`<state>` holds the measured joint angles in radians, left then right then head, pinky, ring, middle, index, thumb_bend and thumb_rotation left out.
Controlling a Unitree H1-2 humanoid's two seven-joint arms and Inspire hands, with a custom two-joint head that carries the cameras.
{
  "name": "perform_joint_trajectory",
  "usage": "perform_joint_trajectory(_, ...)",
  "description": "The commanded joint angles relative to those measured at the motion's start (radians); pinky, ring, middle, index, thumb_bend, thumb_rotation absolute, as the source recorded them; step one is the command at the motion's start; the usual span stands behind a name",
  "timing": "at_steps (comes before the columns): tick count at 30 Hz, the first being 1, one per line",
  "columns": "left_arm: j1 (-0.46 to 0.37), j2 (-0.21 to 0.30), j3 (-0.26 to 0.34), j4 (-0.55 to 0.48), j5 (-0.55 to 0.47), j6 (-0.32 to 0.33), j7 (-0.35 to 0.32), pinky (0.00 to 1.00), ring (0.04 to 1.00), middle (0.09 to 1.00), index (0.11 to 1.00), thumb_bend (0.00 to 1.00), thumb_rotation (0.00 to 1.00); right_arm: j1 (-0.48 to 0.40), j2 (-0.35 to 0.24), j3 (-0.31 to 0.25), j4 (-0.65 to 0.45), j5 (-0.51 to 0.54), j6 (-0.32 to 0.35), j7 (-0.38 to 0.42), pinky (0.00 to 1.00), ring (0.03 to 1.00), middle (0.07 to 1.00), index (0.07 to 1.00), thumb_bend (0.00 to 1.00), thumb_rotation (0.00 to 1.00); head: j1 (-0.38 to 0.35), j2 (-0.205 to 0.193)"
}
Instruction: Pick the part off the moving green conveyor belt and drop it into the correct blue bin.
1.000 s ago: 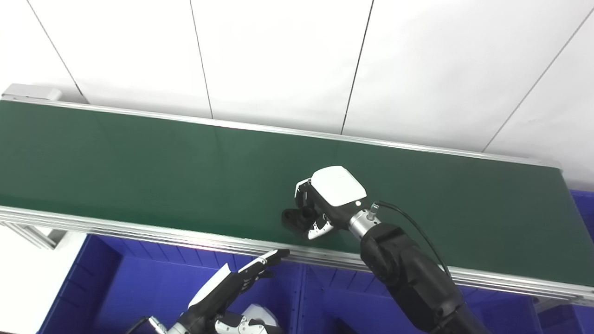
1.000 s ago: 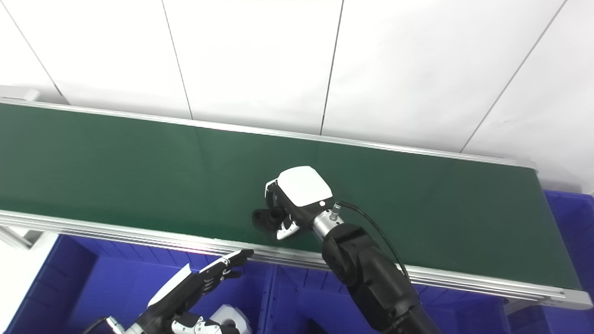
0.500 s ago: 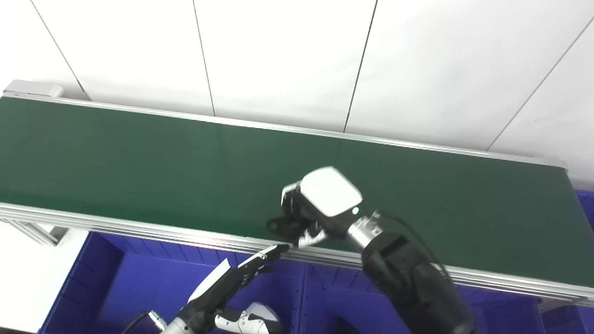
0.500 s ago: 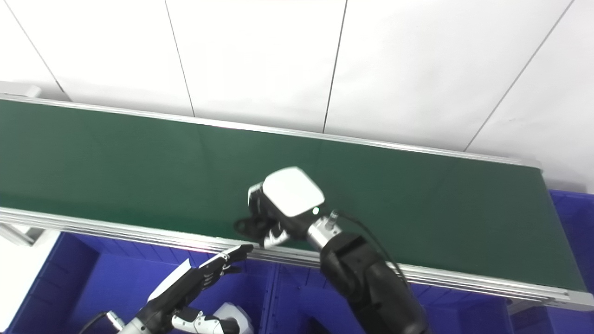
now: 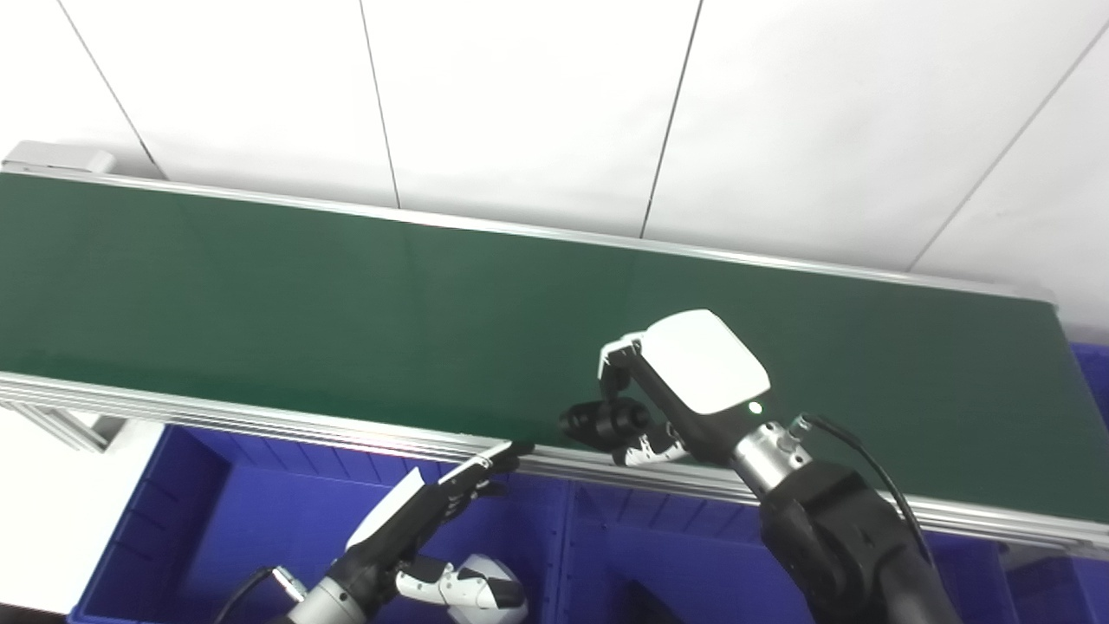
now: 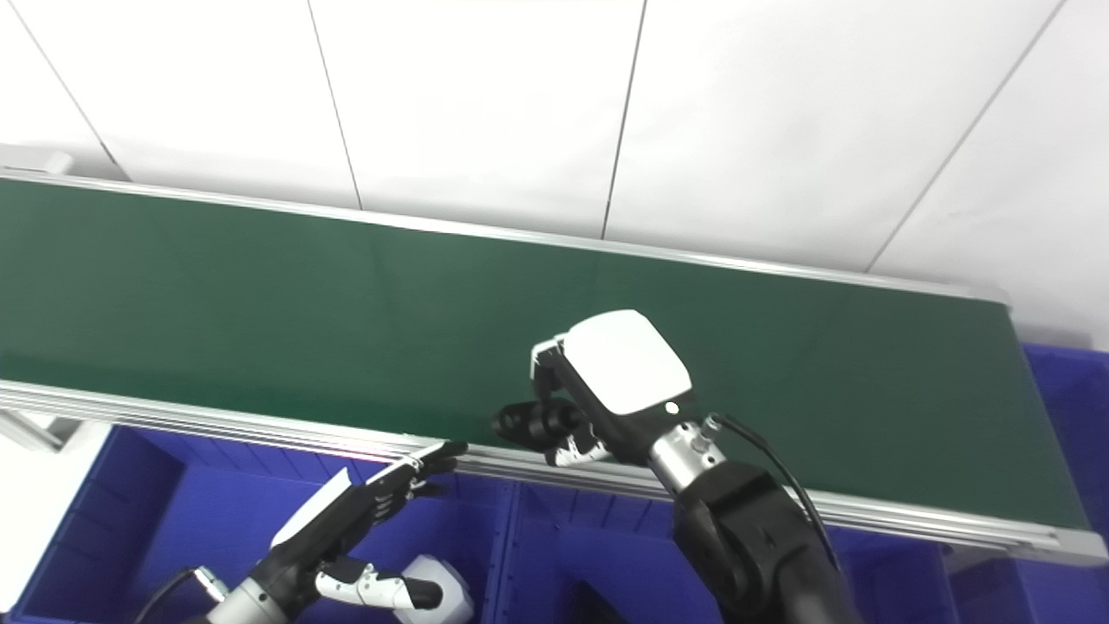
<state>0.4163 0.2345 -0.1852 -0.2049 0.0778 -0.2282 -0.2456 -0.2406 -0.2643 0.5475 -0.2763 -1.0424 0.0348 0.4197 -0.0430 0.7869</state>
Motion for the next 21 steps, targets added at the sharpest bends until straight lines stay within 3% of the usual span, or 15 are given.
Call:
perform_joint_trajectory(1,0.004,0.01,0.006,-0.032,-0.019,-0.022,-0.002,0.87,0.948,0.976,0.923,0.66,0.43,0.039,-0.016,-0.008,-0.022,-0.01,-0.026,-0.034,0.28,0.34,0.497,0.482,0.53,0.0,0.0,0.005)
perform_joint_trajectory(5,0.007,0.016,0.009,-0.042,-0.027,-0.009,-0.006,0.87,0.947,0.978,0.925,0.67,0.44,0.136,-0.035,-0.009,-0.016,-0.008,-0.033,-0.052,0.2,0.261,0.494,0.484,0.53,0.0,-0.006,0.015)
perform_joint_trajectory(11,0.005,0.028,0.012,-0.054,-0.039,0.008,-0.015,0.86,0.948,0.978,0.929,0.67,0.44,0.263,-0.047,0.019,0.004,-0.043,-0.03,-0.065,0.21,0.285,0.504,0.476,0.53,0.0,-0.01,0.035)
perform_joint_trajectory(18,0.01,0.036,0.014,-0.078,-0.036,0.036,-0.013,0.83,0.945,0.975,0.928,0.67,0.46,0.301,-0.022,0.039,0.065,-0.088,0.034,0.061,0.19,0.257,0.511,0.471,0.53,0.0,-0.019,0.054)
perform_joint_trajectory(20,0.012,0.035,0.014,-0.086,-0.038,0.047,-0.013,0.83,0.947,0.976,0.928,0.67,0.46,0.303,-0.014,0.037,0.083,-0.104,0.051,0.103,0.26,0.385,0.481,0.506,0.52,0.0,-0.017,0.059)
perform_joint_trajectory(21,0.013,0.035,0.014,-0.089,-0.038,0.048,-0.012,0.83,0.948,0.976,0.927,0.68,0.46,0.305,-0.009,0.034,0.084,-0.112,0.064,0.122,0.34,0.509,0.608,0.502,0.52,0.07,-0.017,0.061)
